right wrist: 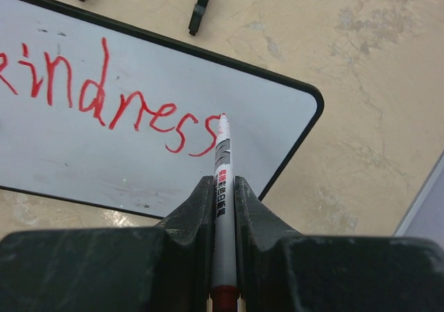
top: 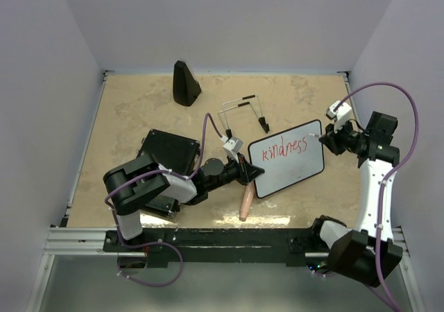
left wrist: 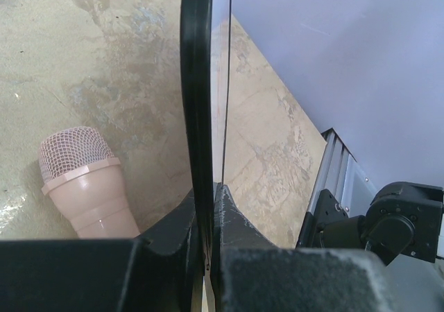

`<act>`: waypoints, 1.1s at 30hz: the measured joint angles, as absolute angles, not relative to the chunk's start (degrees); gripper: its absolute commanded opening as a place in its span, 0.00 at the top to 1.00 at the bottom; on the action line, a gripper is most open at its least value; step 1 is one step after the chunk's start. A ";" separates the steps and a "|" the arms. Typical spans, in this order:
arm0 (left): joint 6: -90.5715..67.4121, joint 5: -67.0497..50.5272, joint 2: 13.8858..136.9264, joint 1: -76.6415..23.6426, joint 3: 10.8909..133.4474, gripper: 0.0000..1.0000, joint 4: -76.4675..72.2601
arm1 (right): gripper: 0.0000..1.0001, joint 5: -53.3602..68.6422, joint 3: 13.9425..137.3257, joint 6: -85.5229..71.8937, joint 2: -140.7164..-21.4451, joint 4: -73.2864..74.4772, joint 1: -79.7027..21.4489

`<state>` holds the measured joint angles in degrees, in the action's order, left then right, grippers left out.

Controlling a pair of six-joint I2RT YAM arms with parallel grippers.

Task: Write a sentence on the whiteboard

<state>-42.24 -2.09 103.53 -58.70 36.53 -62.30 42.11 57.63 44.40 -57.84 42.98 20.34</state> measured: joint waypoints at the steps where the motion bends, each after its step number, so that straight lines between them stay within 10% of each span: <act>1: -42.24 -2.07 103.50 -58.70 36.53 1.00 -62.28 | 1.00 42.44 57.65 44.60 -58.81 43.05 21.23; 33: -42.35 -2.02 103.48 -58.70 37.19 1.00 -61.23 | 1.00 47.57 57.82 49.01 -64.84 41.28 28.18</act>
<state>-42.35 -2.02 103.48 -58.70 37.19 -61.23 47.57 57.82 49.01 -64.84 41.28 28.18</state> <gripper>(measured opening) 0.077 0.135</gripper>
